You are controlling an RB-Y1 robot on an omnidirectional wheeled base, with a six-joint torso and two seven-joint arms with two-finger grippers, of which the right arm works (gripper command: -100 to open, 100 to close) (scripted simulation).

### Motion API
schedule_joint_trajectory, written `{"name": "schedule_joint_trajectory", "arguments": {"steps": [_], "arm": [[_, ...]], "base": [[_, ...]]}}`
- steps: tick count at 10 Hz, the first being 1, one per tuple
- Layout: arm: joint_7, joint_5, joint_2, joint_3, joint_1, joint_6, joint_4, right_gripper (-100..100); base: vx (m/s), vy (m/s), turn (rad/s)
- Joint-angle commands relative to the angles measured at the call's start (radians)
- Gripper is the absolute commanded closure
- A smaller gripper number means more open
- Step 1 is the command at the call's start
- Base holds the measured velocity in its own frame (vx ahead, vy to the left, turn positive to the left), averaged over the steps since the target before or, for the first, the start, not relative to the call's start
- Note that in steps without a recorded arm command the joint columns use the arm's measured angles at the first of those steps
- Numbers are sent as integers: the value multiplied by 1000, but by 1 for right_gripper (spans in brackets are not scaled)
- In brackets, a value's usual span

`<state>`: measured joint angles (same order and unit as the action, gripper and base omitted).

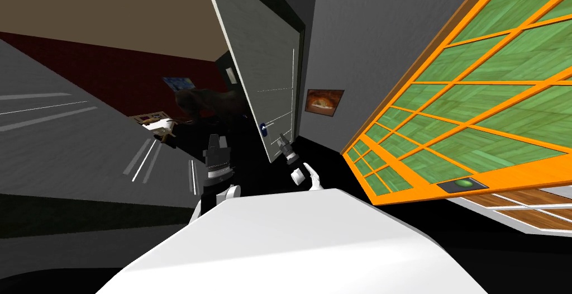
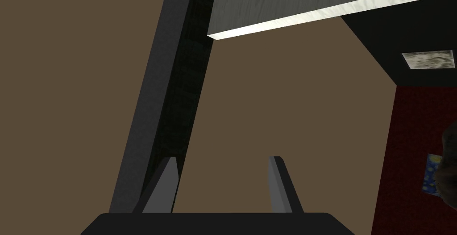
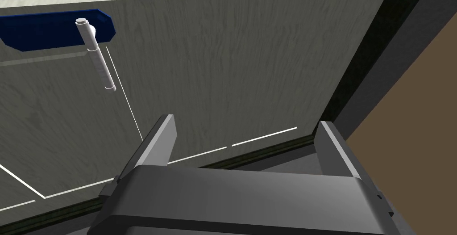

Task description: Push the door open

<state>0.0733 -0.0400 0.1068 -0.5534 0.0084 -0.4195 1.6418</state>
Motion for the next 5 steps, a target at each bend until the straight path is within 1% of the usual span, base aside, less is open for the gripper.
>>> {"name": "schedule_joint_trajectory", "arguments": {"steps": [1,2,3,4,5], "arm": [[10,-3,2,-20,-18,4,-30,-100],[15,-4,2,-32,-29,6,-47,-100],[25,-7,2,-56,-50,11,-81,-100],[30,-9,2,-69,-61,14,-98,-100],[39,-11,3,-92,-81,19,-131,-100]], "base": [[114,-13,-38],[105,-9,-44],[140,-12,-73],[153,-25,-63],[171,-38,-74]]}}
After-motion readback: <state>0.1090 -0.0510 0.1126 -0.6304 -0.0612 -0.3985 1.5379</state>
